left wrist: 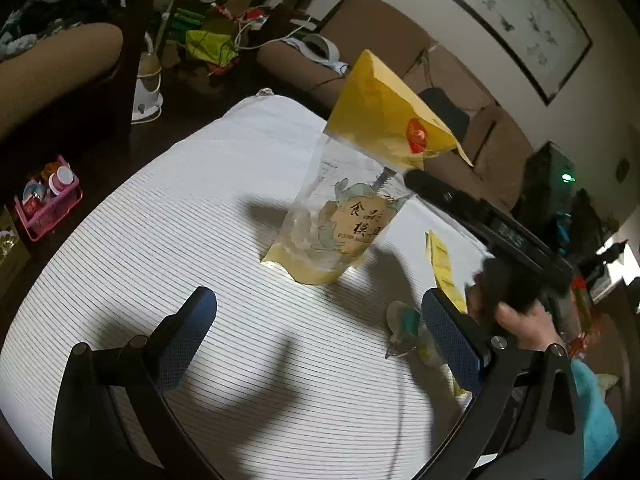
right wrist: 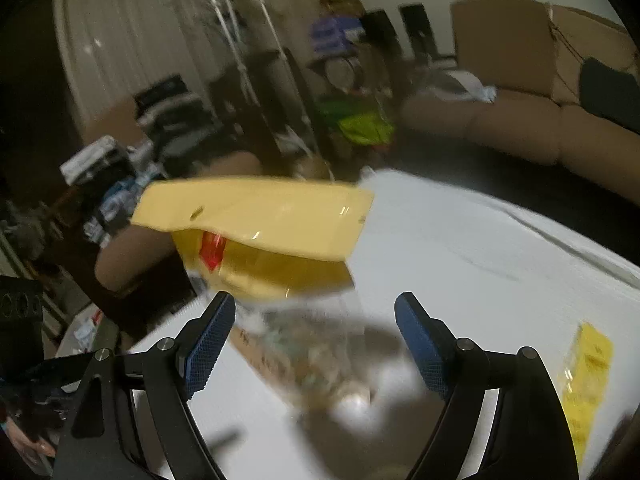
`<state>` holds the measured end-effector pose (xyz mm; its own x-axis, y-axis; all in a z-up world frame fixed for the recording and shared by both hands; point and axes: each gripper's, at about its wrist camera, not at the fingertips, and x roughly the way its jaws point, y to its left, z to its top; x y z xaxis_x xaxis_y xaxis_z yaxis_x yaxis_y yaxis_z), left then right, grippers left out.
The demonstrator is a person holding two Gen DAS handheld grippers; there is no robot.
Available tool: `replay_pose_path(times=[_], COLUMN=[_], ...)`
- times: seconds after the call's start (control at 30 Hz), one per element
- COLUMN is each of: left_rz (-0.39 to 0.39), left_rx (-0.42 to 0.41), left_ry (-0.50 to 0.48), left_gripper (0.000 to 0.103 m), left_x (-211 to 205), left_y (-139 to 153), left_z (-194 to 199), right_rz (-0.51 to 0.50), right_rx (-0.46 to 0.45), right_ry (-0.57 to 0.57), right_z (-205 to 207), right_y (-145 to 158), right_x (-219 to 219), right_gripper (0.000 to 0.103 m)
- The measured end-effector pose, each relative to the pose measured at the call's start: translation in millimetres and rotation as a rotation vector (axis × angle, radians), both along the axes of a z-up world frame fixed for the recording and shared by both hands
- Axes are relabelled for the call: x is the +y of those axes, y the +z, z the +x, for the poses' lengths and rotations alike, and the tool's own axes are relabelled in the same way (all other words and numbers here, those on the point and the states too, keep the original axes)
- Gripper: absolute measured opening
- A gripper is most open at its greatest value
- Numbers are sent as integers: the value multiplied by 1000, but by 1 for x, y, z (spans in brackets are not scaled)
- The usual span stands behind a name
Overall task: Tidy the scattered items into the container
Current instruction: 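Reach the right gripper to the food-mould bag and grasp its yellow top, then grasp the food-mould bag with the left gripper while the right holds it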
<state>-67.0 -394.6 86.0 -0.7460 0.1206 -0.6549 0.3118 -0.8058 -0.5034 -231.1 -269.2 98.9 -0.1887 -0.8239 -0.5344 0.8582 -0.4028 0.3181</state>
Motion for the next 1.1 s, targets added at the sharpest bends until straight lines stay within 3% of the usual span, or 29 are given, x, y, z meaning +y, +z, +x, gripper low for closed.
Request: replay_pose_path(times=[0.1,0.23,0.3,0.33,0.43,0.57,0.67,0.77,0.8,0.83,0.87,0.93,1.03,1.1], left_rz=[-5,5,6,7,8,-47,-91,-144,-149,-148,-138,-126,-152,-65], left_rx=[-2,0,-7,-11,-26,-56,-72,-90,-93,-92,-88,-112,-239,-252], left_ry=[-8,3,14,22,38,72,79,35,12,-9,-39,-99,-95,-68], left_gripper=[103,103,103,103,103,103,103,103,103,103,103,103,103,103], left_x=[-1,-7,-9,-10,-15,-22,-26,-20,-16,-13,-9,0,6,-4], left_y=[2,2,1,0,-2,-5,-12,-16,-16,-15,-14,-19,-37,-43], left_z=[2,6,7,8,8,11,11,7,6,6,4,0,-6,-2], right_rz=[-67,-55,-40,-23,-14,2,-6,-93,-117,-119,-128,-78,36,43], right_rx=[-89,-201,-227,-241,-242,-259,-372,-564,-612,-640,-680,-686,-630,-626], right_ry=[59,154,187,196,219,212,197,176,167,150,142,91,-4,-62], right_z=[-16,-19,-17,-15,2,32,45,51,53,53,52,47,39,35], right_y=[-10,-29,-36,-39,-38,-36,-42,-48,-48,-48,-49,-52,-57,-61], right_x=[-4,-19,-26,-28,-31,-27,-20,-4,4,12,20,32,48,64], right_gripper=[85,86,70,52,48,47,47,46,39,24,20,20,22,26])
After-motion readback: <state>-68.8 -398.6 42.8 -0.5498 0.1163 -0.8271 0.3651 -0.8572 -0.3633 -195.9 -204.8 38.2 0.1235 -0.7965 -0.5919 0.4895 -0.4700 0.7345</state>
